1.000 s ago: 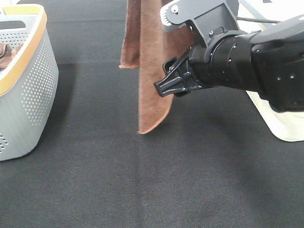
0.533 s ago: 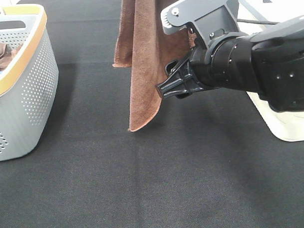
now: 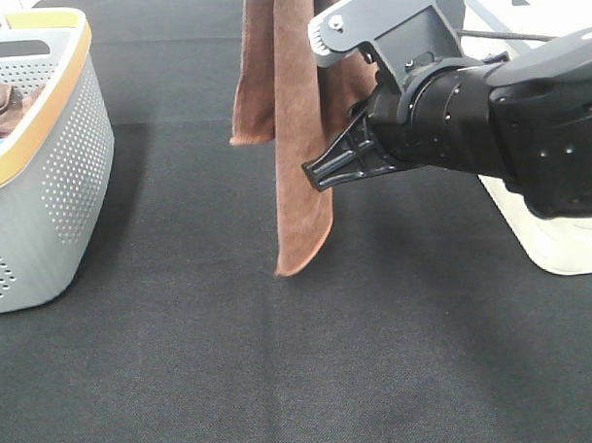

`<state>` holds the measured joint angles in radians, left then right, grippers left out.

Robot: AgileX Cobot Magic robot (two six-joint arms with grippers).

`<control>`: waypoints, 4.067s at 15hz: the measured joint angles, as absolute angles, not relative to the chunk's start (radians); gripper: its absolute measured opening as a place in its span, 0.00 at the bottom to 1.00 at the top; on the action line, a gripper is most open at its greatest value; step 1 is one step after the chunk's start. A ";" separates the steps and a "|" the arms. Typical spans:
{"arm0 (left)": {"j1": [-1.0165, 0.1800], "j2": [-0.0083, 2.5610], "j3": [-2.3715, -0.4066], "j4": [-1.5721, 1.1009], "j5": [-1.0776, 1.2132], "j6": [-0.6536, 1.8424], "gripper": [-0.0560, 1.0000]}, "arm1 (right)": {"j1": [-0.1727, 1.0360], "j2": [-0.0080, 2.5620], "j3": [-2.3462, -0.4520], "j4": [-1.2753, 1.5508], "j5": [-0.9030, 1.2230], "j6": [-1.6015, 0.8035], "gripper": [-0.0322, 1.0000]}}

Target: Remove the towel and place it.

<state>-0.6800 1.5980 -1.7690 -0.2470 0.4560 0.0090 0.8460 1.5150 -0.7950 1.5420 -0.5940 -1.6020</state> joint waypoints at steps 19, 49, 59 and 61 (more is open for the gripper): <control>-0.680 1.560 -1.769 -0.250 0.586 0.009 0.05 | 0.846 1.515 -0.795 1.551 -0.596 -1.558 0.62; -0.329 1.933 -1.769 0.191 0.039 -0.123 0.05 | 0.428 1.825 -1.465 1.335 -0.390 -1.704 0.03; -0.381 2.130 -1.769 0.137 0.555 -0.138 0.05 | 0.415 2.024 -1.418 1.724 -0.418 -2.124 0.03; -0.416 2.130 -1.770 0.132 0.723 -0.090 0.05 | 0.454 1.986 -1.350 1.735 -0.479 -2.173 0.03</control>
<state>-0.4160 2.1300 -1.7700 0.1320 0.7230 -0.0900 0.4540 1.9860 -1.3500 1.7350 -0.4790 -2.1730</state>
